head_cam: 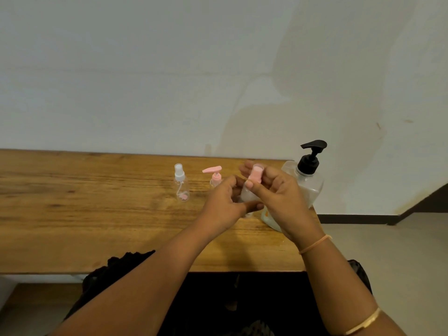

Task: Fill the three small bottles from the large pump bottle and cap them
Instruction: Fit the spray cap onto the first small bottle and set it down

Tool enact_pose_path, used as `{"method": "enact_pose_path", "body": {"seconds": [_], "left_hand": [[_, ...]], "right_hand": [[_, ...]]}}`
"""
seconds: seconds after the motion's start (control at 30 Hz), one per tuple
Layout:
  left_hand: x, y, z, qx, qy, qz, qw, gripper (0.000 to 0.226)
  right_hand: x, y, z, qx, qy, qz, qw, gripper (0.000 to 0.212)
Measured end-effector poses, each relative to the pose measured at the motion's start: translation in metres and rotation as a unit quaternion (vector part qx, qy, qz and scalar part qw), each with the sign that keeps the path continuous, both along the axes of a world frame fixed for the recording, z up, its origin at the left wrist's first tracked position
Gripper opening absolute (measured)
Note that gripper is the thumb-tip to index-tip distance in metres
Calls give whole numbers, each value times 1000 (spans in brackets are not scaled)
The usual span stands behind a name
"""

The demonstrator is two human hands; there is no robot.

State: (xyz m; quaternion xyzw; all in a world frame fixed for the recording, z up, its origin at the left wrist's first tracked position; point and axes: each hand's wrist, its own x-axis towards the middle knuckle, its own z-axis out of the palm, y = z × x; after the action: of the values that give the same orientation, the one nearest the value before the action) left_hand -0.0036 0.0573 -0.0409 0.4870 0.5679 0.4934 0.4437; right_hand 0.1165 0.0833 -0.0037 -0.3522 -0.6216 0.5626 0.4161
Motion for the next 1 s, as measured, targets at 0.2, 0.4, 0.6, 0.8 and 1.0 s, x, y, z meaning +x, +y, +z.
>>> {"method": "enact_pose_path", "body": {"seconds": [0.2,0.4,0.6,0.8,1.0], "left_hand": [[4,-2,-7,5,43,44,998,31],[2,-2,-8,-1,34,41,999,35],[-4,0,5,-23,-45,-20,999,35],[-1,0,0,-14,-27,5,1000,37],[5,-1,-6,22,42,69,996,25]], "right_hand": [[-15,0,-12,56,-55,-97,992,36],[-14,2,-12,36,-58,-85,994,31],[8,6,-2,-36,42,64,996,34],[-6,3,-6,6,-2,-13,1000,32],[-25,-2,-22,58,-43,-113,991,38]]}}
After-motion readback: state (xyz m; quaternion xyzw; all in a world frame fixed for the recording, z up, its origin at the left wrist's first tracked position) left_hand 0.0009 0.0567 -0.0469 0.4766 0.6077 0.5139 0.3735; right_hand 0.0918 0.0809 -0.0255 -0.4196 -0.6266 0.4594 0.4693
